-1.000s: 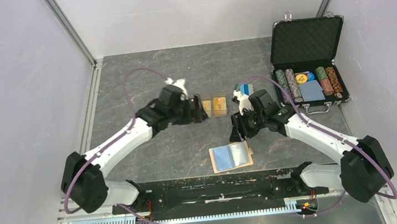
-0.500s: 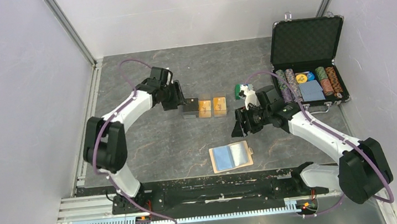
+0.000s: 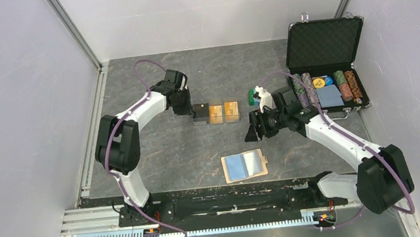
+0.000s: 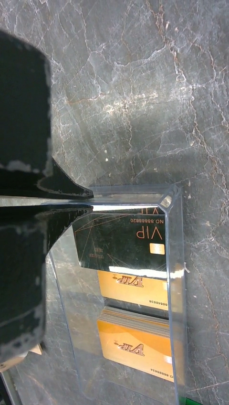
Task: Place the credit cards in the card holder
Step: Move the storage box to the center of the board, then pick up the credit card from the storage box.
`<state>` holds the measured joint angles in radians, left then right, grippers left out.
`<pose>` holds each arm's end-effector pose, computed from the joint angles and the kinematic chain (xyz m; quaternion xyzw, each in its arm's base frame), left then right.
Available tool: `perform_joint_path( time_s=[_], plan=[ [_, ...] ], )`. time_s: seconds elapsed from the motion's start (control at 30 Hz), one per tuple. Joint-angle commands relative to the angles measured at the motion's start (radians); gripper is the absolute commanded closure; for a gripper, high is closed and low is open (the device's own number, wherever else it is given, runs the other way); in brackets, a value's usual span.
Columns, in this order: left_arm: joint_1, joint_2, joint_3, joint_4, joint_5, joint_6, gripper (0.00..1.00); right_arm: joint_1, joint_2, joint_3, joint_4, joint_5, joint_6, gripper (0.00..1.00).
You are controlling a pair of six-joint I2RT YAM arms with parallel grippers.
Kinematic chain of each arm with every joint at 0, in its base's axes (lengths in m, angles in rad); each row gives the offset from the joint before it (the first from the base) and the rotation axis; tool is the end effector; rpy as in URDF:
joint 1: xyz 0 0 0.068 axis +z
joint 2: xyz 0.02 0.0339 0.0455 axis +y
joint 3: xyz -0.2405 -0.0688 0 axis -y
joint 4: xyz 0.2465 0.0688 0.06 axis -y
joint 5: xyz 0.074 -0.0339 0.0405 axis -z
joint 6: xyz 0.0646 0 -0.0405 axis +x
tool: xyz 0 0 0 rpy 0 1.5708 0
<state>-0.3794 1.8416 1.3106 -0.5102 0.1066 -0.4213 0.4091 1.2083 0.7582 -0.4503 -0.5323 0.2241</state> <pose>0.3663 -0.1535 0.1528 -0.0062 0.9639 -0.1492 0.2206 0.2286 0.1348 0.1836 -0.1703 0.8992 0.3348 0.2243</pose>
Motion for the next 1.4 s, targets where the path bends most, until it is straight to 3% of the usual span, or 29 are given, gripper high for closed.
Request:
perform_joint_path(
  time_s=[0.0,0.47,0.63,0.8,0.9,1.07,1.37],
  plan=[
    [-0.009,-0.038,-0.019,-0.027,-0.011,0.029,0.98,-0.003,0.034,0.087,0.027,-0.039,0.005,0.37],
    [-0.137,-0.255,-0.226,-0.051,-0.068,-0.219,0.98,0.011,0.182,0.175,0.202,-0.101,0.146,0.37],
    [-0.169,-0.346,-0.359,0.029,-0.091,-0.35,0.97,0.038,0.262,0.181,0.289,-0.1,0.189,0.35],
    [-0.172,-0.412,-0.409,0.054,-0.101,-0.37,0.69,0.067,0.361,0.204,0.352,-0.099,0.22,0.33],
    [-0.171,-0.442,-0.419,0.059,-0.099,-0.369,0.59,0.091,0.421,0.237,0.367,-0.1,0.23,0.33],
    [-0.173,-0.451,-0.428,0.065,-0.085,-0.366,0.59,0.135,0.499,0.283,0.375,-0.083,0.242,0.36],
    [-0.176,-0.445,-0.428,0.059,-0.084,-0.329,0.7,0.198,0.591,0.319,0.372,-0.038,0.242,0.41]
  ],
)
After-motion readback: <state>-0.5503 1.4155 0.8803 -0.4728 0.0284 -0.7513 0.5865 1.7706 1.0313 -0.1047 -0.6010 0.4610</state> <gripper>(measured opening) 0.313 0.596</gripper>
